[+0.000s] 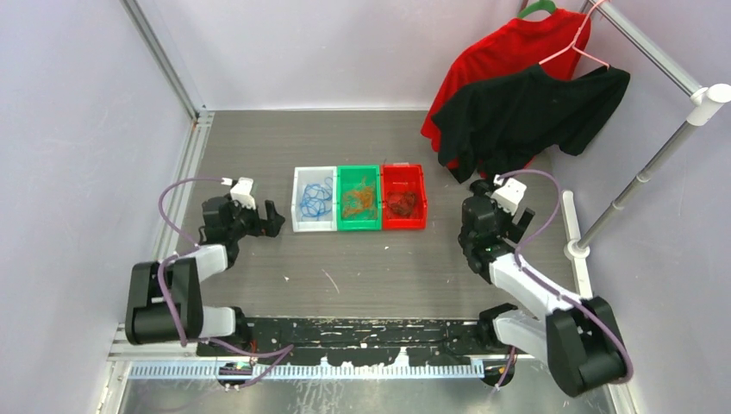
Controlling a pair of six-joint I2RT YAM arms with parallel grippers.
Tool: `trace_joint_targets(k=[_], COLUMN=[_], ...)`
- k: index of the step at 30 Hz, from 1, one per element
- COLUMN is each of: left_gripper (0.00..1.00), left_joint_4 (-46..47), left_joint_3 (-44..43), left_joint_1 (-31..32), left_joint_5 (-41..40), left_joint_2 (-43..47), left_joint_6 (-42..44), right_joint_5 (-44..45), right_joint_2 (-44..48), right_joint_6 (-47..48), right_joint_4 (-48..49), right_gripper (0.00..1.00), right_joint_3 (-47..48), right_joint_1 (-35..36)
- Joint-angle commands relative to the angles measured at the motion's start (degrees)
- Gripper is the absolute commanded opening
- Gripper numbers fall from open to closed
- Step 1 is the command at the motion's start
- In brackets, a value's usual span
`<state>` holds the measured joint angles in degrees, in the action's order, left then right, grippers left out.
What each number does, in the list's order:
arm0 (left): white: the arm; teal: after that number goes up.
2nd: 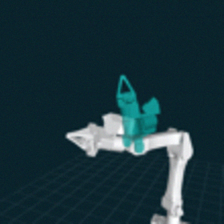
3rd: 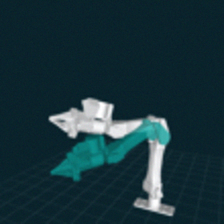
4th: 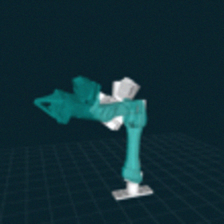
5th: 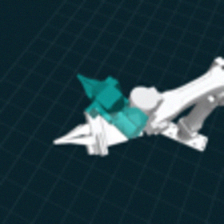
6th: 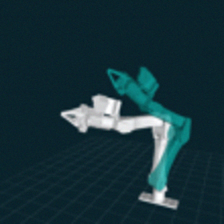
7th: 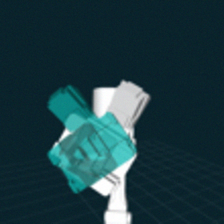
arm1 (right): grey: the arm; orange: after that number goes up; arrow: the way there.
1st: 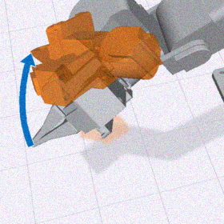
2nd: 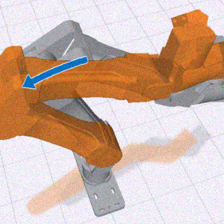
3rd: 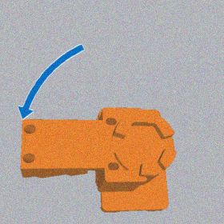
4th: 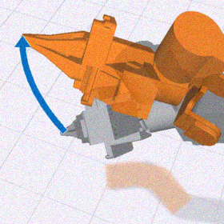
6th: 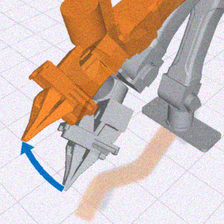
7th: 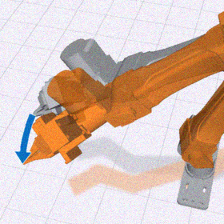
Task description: Untangle the cables
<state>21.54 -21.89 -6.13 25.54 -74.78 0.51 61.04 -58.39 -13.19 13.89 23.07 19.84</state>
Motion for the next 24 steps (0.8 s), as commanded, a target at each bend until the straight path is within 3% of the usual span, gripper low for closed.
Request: trace_joint_targets(k=[1,6,9,12,17,19,22,24], left_gripper=[0.99,0.99,0.99,0.99,0.99,1.00,1.00,0.99], left_joint_4=[28.1,42.7,49.9,44.0,32.9,33.5,33.9,34.4], left_joint_3=[3.1,6.6,7.8,6.7,1.6,1.7,2.0,2.1], left_joint_1=[-0.4,-0.4,-0.4,-0.3,2.8,3.6,3.5,3.5], left_joint_5=[-0.3,-3.0,-4.2,-4.4,-7.7,-8.7,-8.8,-8.9], left_joint_2=[-5.2,-12.5,-17.0,-14.9,-14.3,-14.5,-14.2,-14.4], left_joint_6=[-2.1,-2.9,-3.9,-3.3,-0.7,-0.4,-0.5,-0.5], right_joint_5=[5.4,-1.8,-0.3,-1.0,-17.1,-22.6,-32.3,-31.6], right_joint_2=[-6.0,-17.1,-22.5,-27.0,-29.4,-28.8,-29.3,-30.2], right_joint_6=[0.5,0.7,-1.1,0.1,6.8,5.8,3.5,5.8], right_joint_4=[20.8,28.0,32.0,36.5,37.1,34.0,39.9,42.9], right_gripper=[1.00,1.00,1.00,1.00,1.00,1.00,1.00,1.00], right_joint_3=[-1.8,-2.0,-2.0,-1.5,-0.4,0.4,-3.8,-4.7], right_joint_1=[-4.7,-7.9,-8.9,-9.2,-9.7,-11.6,-15.8,-14.4])
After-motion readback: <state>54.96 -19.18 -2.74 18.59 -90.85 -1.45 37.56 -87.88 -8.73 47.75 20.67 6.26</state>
